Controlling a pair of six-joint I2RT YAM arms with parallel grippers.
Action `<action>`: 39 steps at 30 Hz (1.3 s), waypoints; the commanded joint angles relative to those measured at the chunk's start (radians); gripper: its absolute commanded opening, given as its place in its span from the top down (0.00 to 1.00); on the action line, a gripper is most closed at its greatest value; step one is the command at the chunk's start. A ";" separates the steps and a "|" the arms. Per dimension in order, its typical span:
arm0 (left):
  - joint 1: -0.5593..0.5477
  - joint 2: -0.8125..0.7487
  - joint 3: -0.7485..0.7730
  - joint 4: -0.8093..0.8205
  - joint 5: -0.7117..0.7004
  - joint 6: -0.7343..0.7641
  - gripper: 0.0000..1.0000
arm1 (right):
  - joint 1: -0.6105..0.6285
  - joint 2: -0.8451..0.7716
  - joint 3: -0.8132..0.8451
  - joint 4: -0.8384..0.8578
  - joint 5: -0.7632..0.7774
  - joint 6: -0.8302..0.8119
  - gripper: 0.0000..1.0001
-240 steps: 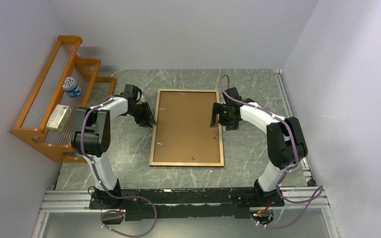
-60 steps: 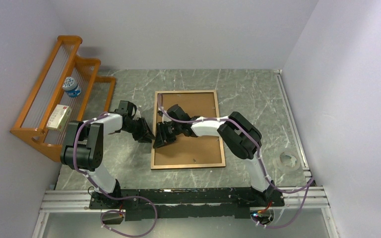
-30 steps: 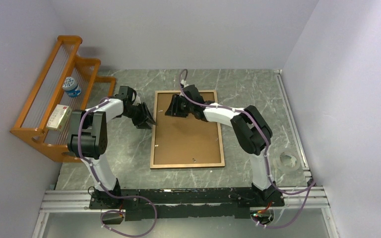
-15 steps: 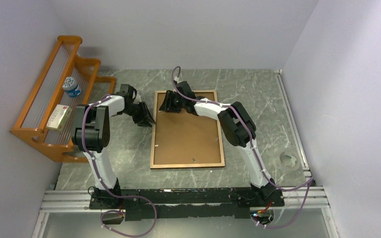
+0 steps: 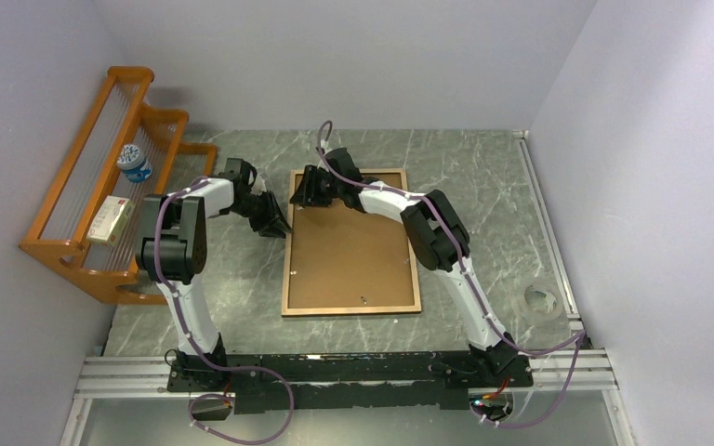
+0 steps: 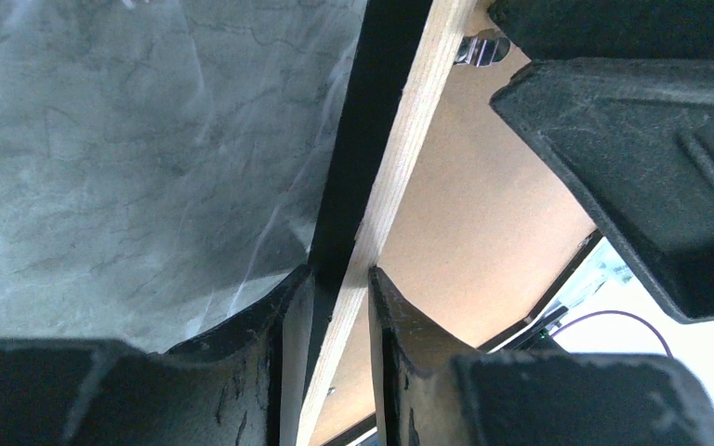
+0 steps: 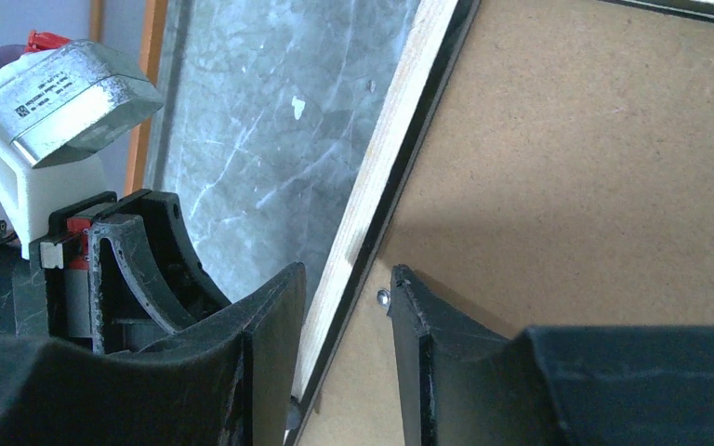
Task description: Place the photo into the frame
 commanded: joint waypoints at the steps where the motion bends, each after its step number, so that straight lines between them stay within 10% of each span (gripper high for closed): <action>1: 0.000 0.025 0.028 -0.020 -0.010 0.026 0.67 | -0.003 0.049 0.022 -0.033 -0.029 -0.020 0.57; 39: 0.000 0.055 0.020 -0.034 -0.042 0.020 0.71 | 0.007 0.013 -0.035 -0.076 -0.179 -0.007 0.64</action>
